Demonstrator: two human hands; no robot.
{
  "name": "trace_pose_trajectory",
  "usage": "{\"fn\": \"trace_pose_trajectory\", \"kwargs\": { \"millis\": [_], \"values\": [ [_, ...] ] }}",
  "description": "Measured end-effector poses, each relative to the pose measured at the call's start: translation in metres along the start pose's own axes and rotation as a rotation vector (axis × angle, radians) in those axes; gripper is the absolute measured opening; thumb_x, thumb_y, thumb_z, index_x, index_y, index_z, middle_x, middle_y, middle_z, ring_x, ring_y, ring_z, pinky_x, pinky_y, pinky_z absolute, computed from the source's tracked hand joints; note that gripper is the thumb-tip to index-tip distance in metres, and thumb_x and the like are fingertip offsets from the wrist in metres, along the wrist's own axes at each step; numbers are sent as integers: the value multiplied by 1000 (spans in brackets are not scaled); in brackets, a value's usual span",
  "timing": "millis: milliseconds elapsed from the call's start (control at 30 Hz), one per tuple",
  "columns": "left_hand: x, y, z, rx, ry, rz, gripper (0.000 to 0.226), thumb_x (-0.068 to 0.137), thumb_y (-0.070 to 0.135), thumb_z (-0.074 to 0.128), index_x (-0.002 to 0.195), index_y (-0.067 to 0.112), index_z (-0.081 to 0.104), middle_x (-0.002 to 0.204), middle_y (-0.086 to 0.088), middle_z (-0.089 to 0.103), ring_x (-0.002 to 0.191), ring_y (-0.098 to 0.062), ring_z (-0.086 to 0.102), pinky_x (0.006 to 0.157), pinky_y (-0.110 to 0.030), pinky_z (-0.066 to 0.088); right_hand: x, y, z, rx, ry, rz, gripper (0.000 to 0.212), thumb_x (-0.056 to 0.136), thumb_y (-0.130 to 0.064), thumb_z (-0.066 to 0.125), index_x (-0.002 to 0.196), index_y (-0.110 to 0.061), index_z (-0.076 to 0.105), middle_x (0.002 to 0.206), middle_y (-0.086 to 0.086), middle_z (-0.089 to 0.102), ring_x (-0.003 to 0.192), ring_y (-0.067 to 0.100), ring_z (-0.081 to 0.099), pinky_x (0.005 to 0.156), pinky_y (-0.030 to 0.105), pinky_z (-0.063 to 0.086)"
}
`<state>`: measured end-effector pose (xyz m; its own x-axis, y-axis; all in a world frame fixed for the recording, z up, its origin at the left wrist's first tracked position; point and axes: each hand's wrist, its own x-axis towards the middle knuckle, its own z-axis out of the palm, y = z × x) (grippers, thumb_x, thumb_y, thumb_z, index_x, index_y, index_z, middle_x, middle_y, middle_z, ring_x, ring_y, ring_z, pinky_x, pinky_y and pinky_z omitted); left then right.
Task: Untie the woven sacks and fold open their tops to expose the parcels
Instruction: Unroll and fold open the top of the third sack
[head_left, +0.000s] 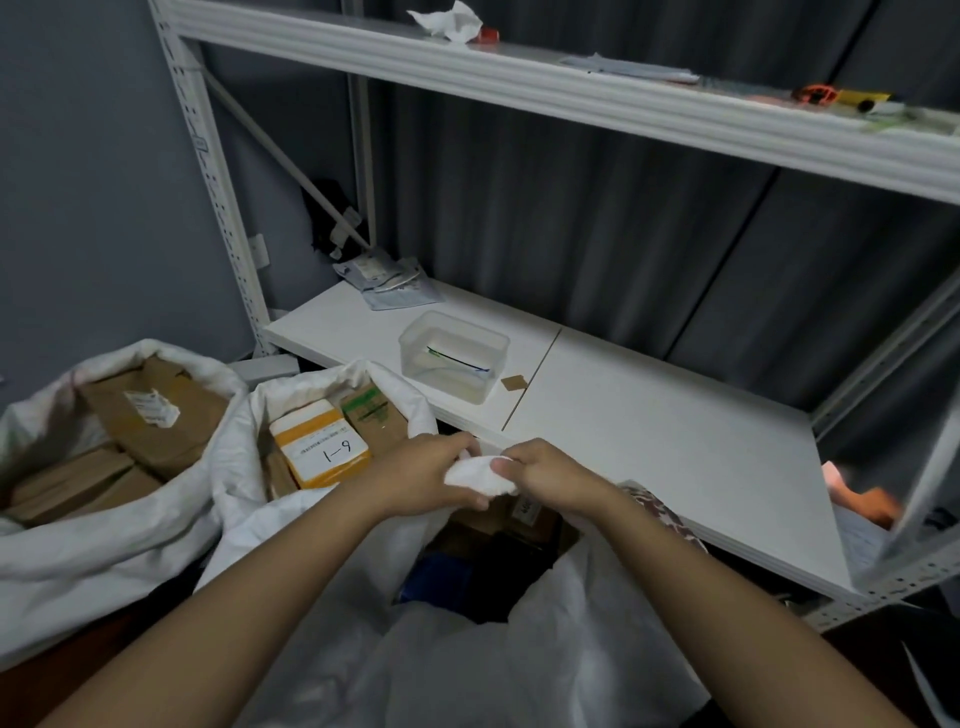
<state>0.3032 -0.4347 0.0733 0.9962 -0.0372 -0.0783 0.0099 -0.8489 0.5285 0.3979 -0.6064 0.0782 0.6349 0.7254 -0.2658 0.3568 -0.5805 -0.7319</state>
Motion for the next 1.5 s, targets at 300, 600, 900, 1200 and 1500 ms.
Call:
{"fn": "trace_pose_trajectory", "kwargs": {
  "millis": [300,600,900,1200,1500],
  "values": [
    [-6,-11,11,-280,9,-86,23,85,40,66,79,22,54,72,8,53,67,-6,49,55,-19,32,-2,-13,12,-531,25,-286,26,100,-37,40,108,-21,58,102,-3,54,95,14,48,79,30,37],
    [-33,-37,14,412,87,-143,46,93,59,38,105,18,54,102,-5,65,94,-25,62,72,-33,44,14,-7,19,-554,-73,-141,28,100,-38,37,86,-23,57,103,3,61,88,16,50,72,30,37],
    [-59,-60,0,241,6,-262,56,76,71,56,112,29,51,103,8,61,95,-15,56,72,-32,45,24,-16,48,-141,15,-214,27,98,-26,47,94,-9,67,93,8,67,88,25,61,81,37,48],
    [-87,-90,-1,-106,156,-285,89,49,92,51,85,11,60,84,1,64,83,-15,58,79,-36,49,13,-25,48,-620,119,-362,24,98,-31,42,111,-19,59,110,2,61,103,23,53,82,33,42],
    [-97,-57,-4,0,362,-470,72,66,80,43,76,11,59,75,-1,57,73,-19,57,65,-37,46,10,-45,75,-336,68,-286,27,99,-33,43,102,-22,67,98,1,67,92,21,60,81,35,48]
  ]
}}
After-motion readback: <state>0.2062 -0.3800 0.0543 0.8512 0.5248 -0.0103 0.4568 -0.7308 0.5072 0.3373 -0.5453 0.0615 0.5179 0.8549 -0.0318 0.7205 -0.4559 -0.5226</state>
